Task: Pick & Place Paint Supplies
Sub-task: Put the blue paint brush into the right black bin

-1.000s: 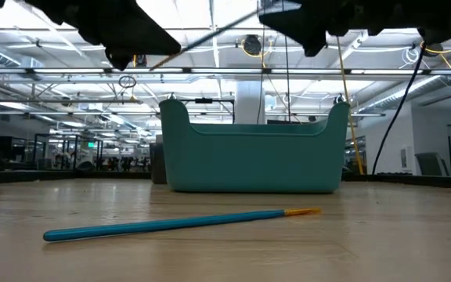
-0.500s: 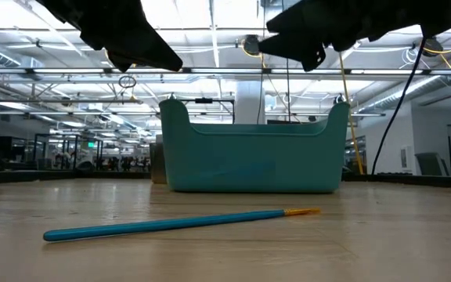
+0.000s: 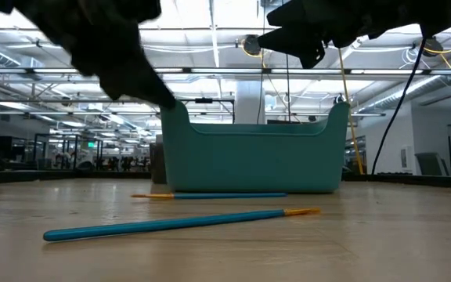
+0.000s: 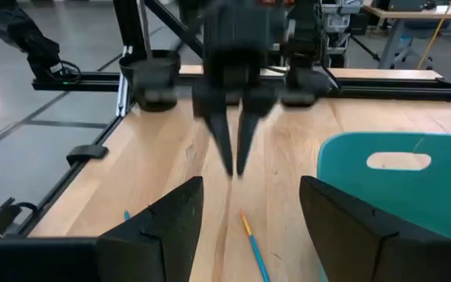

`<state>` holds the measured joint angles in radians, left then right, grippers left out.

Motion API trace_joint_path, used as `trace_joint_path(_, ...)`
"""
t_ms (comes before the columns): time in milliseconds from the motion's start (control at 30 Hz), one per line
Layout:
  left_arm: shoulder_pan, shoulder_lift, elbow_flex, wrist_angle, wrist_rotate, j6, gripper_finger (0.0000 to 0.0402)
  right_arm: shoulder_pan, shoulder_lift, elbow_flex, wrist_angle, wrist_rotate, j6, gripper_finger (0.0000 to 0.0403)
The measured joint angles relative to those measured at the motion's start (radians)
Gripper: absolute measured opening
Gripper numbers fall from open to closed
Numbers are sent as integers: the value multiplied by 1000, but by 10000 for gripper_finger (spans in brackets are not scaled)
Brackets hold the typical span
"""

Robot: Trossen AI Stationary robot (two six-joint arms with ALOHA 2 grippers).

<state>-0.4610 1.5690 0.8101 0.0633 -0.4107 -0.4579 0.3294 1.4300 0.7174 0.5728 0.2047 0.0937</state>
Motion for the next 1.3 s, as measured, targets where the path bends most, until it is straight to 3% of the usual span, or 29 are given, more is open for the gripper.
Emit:
trace_joint_path(200,6,155,0,25,10,-48,78,0,0,0,-1,0,0,202)
trace_joint_path(367,15,240,0,59,100,-91,114,0,0,0,-1,0,0,202)
trace_joint_path(600,6,319,2,100,102,-132,132,0,0,0,1,1,0,200)
trace_joint_path(733,6,335,3,88,108,-149,109,0,0,0,2,1,0,199)
trace_joint_path(933,8,335,4,45,121,-184,15,0,0,0,2,1,0,199)
trace_joint_path(1300,8,317,1,29,157,-188,4,0,0,0,-1,2,-8,196)
